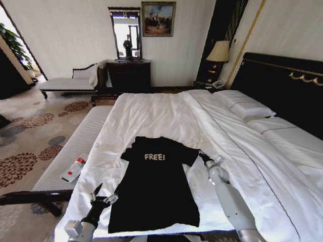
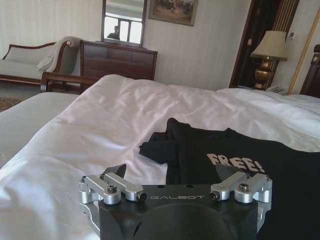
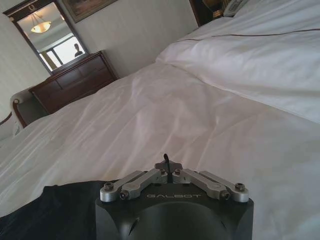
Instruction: Fold the clothes on the bed.
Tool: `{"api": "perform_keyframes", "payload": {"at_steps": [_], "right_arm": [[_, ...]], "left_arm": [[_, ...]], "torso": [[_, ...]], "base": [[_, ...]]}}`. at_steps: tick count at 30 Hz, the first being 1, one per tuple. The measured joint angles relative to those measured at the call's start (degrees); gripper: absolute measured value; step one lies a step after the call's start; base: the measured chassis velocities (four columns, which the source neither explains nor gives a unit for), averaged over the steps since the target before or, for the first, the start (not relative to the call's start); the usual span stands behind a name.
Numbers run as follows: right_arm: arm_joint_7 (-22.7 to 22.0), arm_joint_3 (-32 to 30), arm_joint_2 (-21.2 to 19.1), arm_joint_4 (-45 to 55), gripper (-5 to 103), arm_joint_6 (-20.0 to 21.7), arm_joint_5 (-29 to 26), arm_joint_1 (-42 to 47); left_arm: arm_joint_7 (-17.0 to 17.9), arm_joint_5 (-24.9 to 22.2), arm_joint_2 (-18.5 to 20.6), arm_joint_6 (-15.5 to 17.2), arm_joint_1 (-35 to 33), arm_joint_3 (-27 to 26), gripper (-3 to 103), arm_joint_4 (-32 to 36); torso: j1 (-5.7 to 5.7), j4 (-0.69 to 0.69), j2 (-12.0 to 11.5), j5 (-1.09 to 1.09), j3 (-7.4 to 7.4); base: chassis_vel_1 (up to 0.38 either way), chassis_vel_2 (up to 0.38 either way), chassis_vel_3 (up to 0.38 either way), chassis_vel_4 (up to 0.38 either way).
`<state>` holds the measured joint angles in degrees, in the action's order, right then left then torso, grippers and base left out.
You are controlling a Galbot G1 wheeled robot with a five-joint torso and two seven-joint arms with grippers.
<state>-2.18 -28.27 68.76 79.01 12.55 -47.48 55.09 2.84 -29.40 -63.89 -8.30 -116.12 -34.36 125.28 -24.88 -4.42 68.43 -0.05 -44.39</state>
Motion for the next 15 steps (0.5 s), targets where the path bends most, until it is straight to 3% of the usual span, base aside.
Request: {"api": "perform_keyframes", "payload": {"at_steps": [15], "right_arm": [[1.8,13.9,1.6,3.8,0,-1.1,6.3,-2.6]], "left_arm": [[0.0,-0.3,-0.3,-0.5,-1.6,-2.6,100,0.6]], "torso": [[0.0,0.01,0.0,0.0,0.0]], "base": [[0.0,0.0,0.0,0.0]]}}
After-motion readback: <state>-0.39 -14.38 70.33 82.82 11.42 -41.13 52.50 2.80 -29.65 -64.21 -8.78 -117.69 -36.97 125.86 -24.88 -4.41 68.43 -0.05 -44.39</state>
